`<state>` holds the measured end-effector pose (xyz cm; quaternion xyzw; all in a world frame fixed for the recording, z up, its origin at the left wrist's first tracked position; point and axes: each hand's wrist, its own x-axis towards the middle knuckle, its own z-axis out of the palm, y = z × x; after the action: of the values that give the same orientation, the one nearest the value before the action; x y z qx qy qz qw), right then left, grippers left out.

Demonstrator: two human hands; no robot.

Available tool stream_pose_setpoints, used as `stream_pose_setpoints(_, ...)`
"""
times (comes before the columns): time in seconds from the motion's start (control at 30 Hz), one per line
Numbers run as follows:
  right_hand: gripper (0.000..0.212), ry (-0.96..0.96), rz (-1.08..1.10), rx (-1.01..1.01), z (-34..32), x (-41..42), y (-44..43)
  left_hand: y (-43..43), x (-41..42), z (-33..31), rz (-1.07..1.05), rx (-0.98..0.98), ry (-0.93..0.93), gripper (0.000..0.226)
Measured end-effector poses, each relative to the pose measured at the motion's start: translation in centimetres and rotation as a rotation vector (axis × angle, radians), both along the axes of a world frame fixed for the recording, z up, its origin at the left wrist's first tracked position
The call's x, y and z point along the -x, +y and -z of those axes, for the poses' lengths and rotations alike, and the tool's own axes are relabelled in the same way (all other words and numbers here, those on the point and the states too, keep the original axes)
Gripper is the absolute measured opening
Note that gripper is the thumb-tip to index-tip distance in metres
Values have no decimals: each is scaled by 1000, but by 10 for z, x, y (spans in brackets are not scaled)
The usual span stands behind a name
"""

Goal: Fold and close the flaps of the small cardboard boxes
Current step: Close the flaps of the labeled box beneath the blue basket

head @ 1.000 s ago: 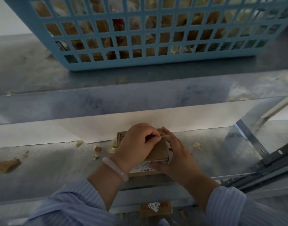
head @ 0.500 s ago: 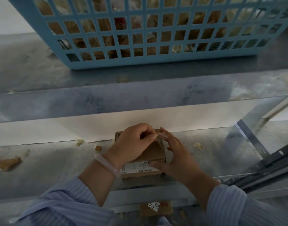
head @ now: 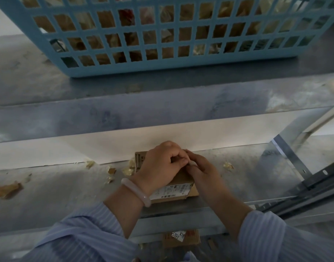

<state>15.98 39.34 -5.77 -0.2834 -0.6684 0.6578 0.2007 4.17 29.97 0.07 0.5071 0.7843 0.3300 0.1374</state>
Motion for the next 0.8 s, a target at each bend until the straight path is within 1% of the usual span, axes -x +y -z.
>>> stream_pose_setpoints(0.07, 42, -26, 12, 0, 2, -2, -1, 3, -1, 1, 14, 0, -8, 8)
stream_pose_setpoints(0.1, 44, -45, 37, 5, 5, -4, 0, 3, 0, -1, 1, -16, -54, 9)
stream_pose_setpoints(0.17, 52, -100, 77, 49, 12, -8, 1, 1, 2, -6, -93, -80, -256, 15)
stream_pose_setpoints(0.2, 55, -129, 61, 41, 16, -10, 0, 0, 3, -8, -137, -109, -342, 16)
stream_pose_setpoints(0.23, 58, -158, 30, 2, 18, -11, -1, -1, 5, -7, -157, -120, -373, 15)
stream_pose_setpoints(0.3, 59, -176, 6, -44, 19, -12, -4, -3, 6, -4, -155, -101, -324, 14)
stream_pose_setpoints(0.37, 50, -145, 31, -35, 11, -12, -4, -6, 7, -4, -156, -128, -344, 17)
stream_pose_setpoints(0.4, 40, -146, 20, -84, 6, -11, -4, -8, 7, -6, -164, -150, -375, 19)
stream_pose_setpoints(0.43, 31, -175, -14, -177, 1, -9, -4, -10, 9, -8, -177, -161, -377, 19)
stream_pose_setpoints(0.47, 32, -210, -55, -284, -2, -8, -4, -12, 11, -9, -187, -165, -341, 19)
stream_pose_setpoints(0.53, 43, -239, -101, -434, -3, -5, -6, -14, 14, -11, -210, -149, -240, 20)
stream_pose_setpoints(0.67, 44, -233, -56, -405, -2, 0, -15, -26, 24, -12, -199, -41, 71, 19)
stream_pose_setpoints(0.8, 44, -247, -61, -429, 1, -1, -17, -47, 30, -15, -184, 147, 132, 10)
